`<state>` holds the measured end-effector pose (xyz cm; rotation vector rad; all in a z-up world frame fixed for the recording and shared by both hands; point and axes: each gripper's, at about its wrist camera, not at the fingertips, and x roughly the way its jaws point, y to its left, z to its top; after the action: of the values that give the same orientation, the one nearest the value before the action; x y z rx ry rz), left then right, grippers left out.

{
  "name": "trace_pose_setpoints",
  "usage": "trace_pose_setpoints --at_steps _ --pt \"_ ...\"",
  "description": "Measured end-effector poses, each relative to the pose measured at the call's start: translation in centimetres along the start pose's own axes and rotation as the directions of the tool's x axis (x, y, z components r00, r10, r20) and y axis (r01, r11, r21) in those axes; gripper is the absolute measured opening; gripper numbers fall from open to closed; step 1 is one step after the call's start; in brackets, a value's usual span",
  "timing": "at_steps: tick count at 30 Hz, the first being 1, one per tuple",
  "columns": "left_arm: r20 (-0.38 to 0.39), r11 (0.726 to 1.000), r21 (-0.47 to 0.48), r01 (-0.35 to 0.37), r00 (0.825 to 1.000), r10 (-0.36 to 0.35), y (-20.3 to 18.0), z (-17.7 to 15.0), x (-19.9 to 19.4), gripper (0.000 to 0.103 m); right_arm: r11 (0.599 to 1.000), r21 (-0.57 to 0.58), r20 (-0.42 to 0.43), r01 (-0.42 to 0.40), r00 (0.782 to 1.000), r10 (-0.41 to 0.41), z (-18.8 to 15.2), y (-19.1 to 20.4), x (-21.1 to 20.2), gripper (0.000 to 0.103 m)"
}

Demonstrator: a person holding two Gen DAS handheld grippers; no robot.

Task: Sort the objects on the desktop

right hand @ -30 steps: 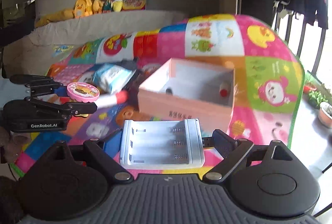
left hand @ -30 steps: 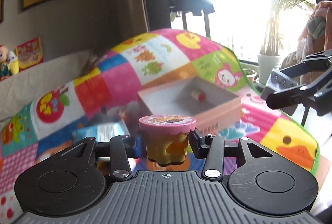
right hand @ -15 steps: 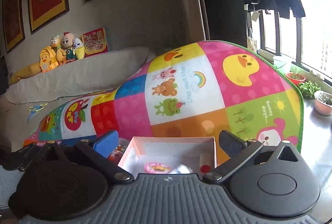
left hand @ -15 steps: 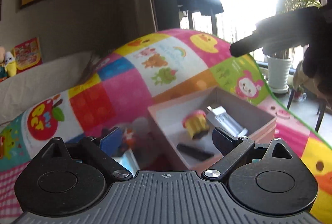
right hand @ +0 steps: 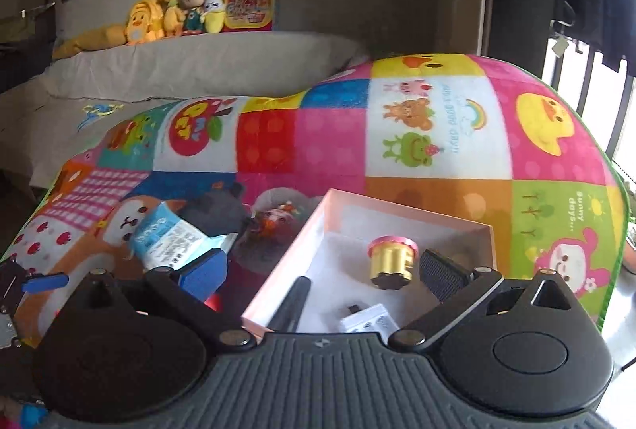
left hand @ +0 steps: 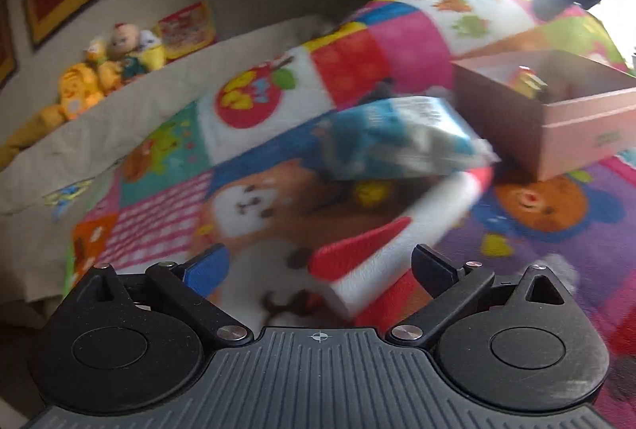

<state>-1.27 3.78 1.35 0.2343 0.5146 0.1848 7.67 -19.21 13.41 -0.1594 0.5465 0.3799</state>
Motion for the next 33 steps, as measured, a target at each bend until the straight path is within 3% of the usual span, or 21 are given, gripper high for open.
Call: trace_pose_setpoints --at_steps 1,2,5,6,8,10,12,17,19,21,23,26,27,29,30,33 --pt "-0.007 0.998 -0.054 -0.023 1.0 0.023 0.9 0.0 0.3 0.101 1.0 -0.018 -0.004 -0.012 1.0 0.012 0.2 0.9 0.3 0.103" --pt "-0.018 0.992 -0.126 -0.003 1.0 0.001 2.1 -0.1 0.5 0.101 0.999 -0.038 -0.009 -0.025 1.0 0.025 0.4 1.9 0.8 0.103" --pt "-0.025 0.943 -0.289 0.164 0.984 -0.179 4.3 -0.9 0.5 0.102 0.995 -0.07 -0.03 -0.069 0.997 0.067 1.1 4.4 2.4 0.103" --pt "-0.023 0.932 -0.3 0.203 0.975 -0.22 4.3 -1.2 0.5 0.102 0.995 -0.065 -0.037 -0.079 0.996 0.077 1.6 4.9 3.1 0.101" --pt "0.006 0.934 -0.275 0.227 0.972 -0.234 3.9 -1.2 0.0 0.102 0.995 -0.032 -0.06 -0.092 0.994 0.09 3.1 5.4 5.4 0.087" --pt "0.026 0.934 -0.258 0.246 0.969 -0.248 3.6 -1.3 -0.4 0.103 0.996 0.009 -0.097 -0.085 0.992 0.085 4.9 5.7 8.3 0.065" --pt "0.03 0.933 -0.255 0.252 0.967 -0.253 3.3 -1.3 -0.5 0.103 0.998 0.049 -0.134 -0.048 0.989 0.054 6.7 5.8 12.0 0.057" --pt "0.018 0.93 -0.268 0.253 0.966 -0.258 3.4 -1.3 -0.1 0.103 0.99 0.118 -0.222 0.083 0.973 -0.055 8.7 5.1 20.9 0.055" --pt "0.017 0.927 -0.264 0.265 0.963 -0.27 3.3 -1.3 0.0 0.103 0.987 0.144 -0.274 0.066 0.962 -0.025 8.6 4.8 23.2 0.046" --pt "0.009 0.921 -0.272 0.279 0.958 -0.287 3.4 -1.3 0.3 0.103 0.985 0.172 -0.335 -0.015 0.939 0.073 7.9 5.1 24.0 0.042" --pt "0.001 0.913 -0.288 0.29 0.953 -0.302 3.7 -1.4 0.6 0.103 0.988 0.13 -0.353 -0.081 0.928 0.123 7.2 6.3 22.7 0.042" --pt "0.0 0.901 -0.3 0.313 0.944 -0.329 3.8 -1.5 0.8 0.103 0.952 0.101 -0.41 -0.289 0.86 0.304 7.4 6.8 19.7 0.043" --pt "-0.002 0.899 -0.302 0.316 0.943 -0.332 3.8 -1.5 0.8 0.103 0.952 0.104 -0.405 -0.289 0.862 0.306 7.9 6.5 18.9 0.043" --pt "-0.004 0.9 -0.302 0.313 0.944 -0.33 3.8 -1.5 0.8 0.103 0.984 0.056 -0.396 -0.171 0.901 0.179 9.1 6.2 18.5 0.049" --pt "-0.005 0.901 -0.3 0.313 0.944 -0.329 3.7 -1.5 0.8 0.103 0.993 0.035 -0.397 -0.116 0.91 0.121 9.5 6.0 18.7 0.055" --pt "-0.02 0.896 -0.308 0.32 0.939 -0.342 3.8 -1.5 1.2 0.103 1.0 -0.004 -0.419 -0.012 0.908 0.009 9.6 5.7 21.3 0.068"
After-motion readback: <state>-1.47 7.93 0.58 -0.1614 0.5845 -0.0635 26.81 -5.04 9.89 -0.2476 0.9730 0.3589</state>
